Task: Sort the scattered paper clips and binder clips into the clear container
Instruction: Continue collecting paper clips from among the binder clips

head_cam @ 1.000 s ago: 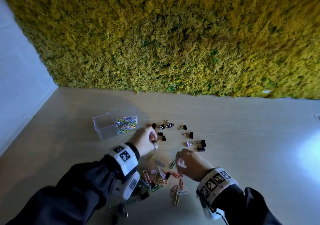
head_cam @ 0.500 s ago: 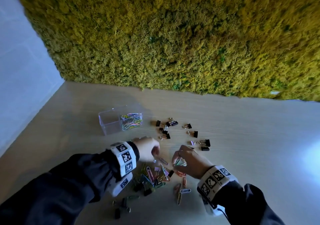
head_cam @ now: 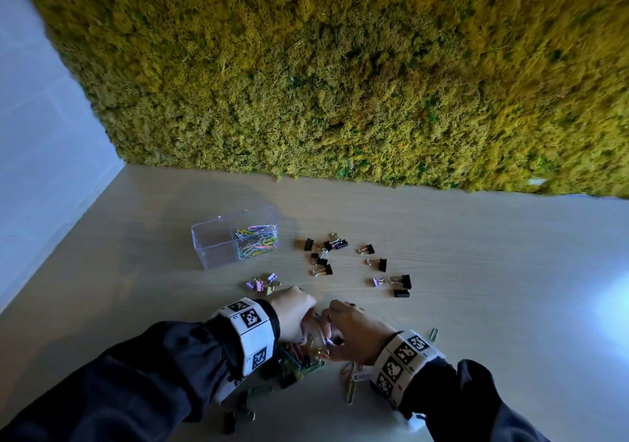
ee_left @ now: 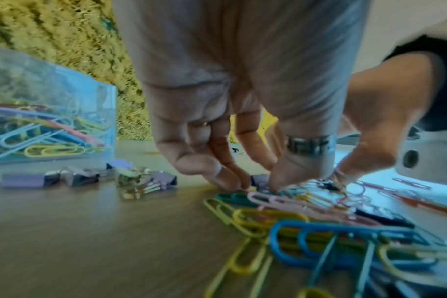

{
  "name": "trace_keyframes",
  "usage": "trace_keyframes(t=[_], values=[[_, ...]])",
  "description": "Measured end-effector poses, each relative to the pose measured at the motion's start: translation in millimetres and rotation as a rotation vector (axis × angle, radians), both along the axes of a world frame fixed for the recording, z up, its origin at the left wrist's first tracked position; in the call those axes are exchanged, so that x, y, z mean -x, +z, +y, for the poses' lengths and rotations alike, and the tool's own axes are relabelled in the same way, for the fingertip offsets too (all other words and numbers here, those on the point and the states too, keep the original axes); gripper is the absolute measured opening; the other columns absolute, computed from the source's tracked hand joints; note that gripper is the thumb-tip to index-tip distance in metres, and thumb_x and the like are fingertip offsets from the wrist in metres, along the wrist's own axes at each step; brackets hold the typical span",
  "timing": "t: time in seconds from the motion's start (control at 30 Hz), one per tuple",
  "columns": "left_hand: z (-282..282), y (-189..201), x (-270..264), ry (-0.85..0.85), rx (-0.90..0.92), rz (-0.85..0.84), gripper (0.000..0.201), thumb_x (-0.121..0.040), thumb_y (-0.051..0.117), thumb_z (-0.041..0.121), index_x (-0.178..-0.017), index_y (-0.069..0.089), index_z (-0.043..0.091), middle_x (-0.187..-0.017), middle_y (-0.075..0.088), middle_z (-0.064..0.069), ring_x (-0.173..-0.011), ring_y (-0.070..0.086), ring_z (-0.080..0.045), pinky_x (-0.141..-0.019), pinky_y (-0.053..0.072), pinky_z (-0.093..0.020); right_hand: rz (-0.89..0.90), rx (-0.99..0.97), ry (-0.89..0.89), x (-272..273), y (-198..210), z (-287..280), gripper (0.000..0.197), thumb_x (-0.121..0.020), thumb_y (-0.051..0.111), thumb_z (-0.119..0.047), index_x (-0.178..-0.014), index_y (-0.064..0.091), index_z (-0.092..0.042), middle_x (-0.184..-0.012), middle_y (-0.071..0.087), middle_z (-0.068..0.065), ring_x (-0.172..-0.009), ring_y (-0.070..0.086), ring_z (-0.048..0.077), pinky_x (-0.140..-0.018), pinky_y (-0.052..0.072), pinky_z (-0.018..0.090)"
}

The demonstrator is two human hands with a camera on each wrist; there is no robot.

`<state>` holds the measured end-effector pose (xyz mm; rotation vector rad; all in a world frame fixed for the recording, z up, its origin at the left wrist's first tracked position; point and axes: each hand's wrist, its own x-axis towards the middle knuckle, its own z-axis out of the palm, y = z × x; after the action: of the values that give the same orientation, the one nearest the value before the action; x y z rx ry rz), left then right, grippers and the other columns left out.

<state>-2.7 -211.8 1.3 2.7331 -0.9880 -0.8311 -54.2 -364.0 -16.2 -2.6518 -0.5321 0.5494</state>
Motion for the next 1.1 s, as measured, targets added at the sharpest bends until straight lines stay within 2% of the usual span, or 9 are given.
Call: trace_keyframes(t=[0.1,0.2,0.37,0.47,0.53,0.6,0.73,0.87,1.1], values=[[5,-1,-7,0.038,0.058,0.086,0.032,-0.068,0.069,0.006,-0.097,0.056,0.011,-0.092,0.064,-0.009,-0.087,0.062,-0.025,-0.079,0.053,-0.039,0.016,-0.135,-0.044,1,-1,-4,0.015,-0.072,0.061,-0.008,-0.087,0.062,-0.005,-0.089,0.054,-0.002,-0.081,0.053,0.014,-0.074,0.043,0.020],[6,-4,-8,0.018,0.058,0.091,0.018,-0.068,0.073,0.008,-0.078,0.061,0.017,-0.084,0.064,-0.002,-0.080,0.059,-0.017,-0.078,0.053,-0.033,0.009,-0.222,-0.085,0,3,-10,0.010,-0.078,0.062,-0.010,-0.085,0.058,-0.006,-0.073,0.042,-0.019,-0.069,0.047,0.007,-0.060,0.034,0.007],[15,4,-12,0.120,0.187,0.150,0.024,-0.073,0.063,0.000,-0.068,0.057,0.022,-0.081,0.065,0.002,-0.071,0.054,-0.008,-0.063,0.043,-0.015,0.034,-0.358,-0.193,2,10,-20,0.029,-0.072,0.057,-0.015,-0.067,0.037,-0.036,-0.068,0.049,-0.012,-0.066,0.051,0.016,-0.064,0.048,0.031],[20,6,-17,0.345,0.472,0.260,0.023,-0.075,0.071,0.014,-0.065,0.056,0.028,-0.084,0.069,0.001,-0.070,0.058,-0.008,-0.070,0.050,-0.024,0.024,-0.364,-0.227,4,10,-19,0.010,-0.068,0.049,-0.020,-0.070,0.046,-0.029,-0.068,0.053,-0.005,-0.062,0.055,0.017,-0.057,0.044,0.022],[17,8,-13,0.477,0.650,0.474,0.018,-0.076,0.071,0.014,-0.068,0.058,0.023,-0.094,0.069,-0.009,-0.069,0.059,-0.012,-0.061,0.052,-0.025,0.016,-0.373,-0.254,3,6,-18,0.012,-0.073,0.053,-0.008,-0.076,0.051,-0.020,-0.071,0.058,0.002,-0.063,0.059,0.021,-0.057,0.044,0.021],[11,6,-7,0.532,0.685,0.594,0.017,-0.080,0.067,0.008,-0.071,0.056,0.016,-0.083,0.064,-0.008,-0.060,0.058,-0.008,-0.052,0.051,-0.022,-0.012,-0.427,-0.292,3,4,-14,0.025,-0.075,0.055,-0.002,-0.072,0.047,-0.026,-0.071,0.060,0.005,-0.056,0.057,0.007,-0.054,0.043,0.012],[1,0,-1,0.601,0.679,0.502,0.020,-0.081,0.063,0.002,-0.068,0.053,0.014,-0.069,0.058,-0.003,-0.048,0.056,-0.004,-0.046,0.048,-0.020,-0.071,-0.436,-0.328,6,3,-9,0.038,-0.075,0.056,0.000,-0.069,0.040,-0.033,-0.069,0.062,0.005,-0.053,0.054,-0.003,-0.052,0.038,0.005],[2,-1,-3,0.708,0.808,0.401,0.019,-0.076,0.070,0.011,-0.067,0.055,0.015,-0.071,0.064,-0.008,-0.058,0.056,-0.012,-0.046,0.045,-0.020,-0.028,-0.507,-0.375,7,-2,-10,0.033,-0.077,0.057,-0.001,-0.069,0.044,-0.029,-0.064,0.056,-0.006,-0.054,0.054,-0.004,-0.053,0.039,0.006],[-2,-3,0,0.739,0.756,0.488,0.022,-0.077,0.070,0.009,-0.065,0.052,0.016,-0.059,0.047,0.002,-0.045,0.048,-0.003,-0.040,0.040,-0.017,-0.049,-0.525,-0.379,10,-7,-6,0.033,-0.077,0.059,-0.003,-0.068,0.042,-0.030,-0.065,0.056,-0.008,-0.056,0.054,-0.007,-0.055,0.038,0.004]])
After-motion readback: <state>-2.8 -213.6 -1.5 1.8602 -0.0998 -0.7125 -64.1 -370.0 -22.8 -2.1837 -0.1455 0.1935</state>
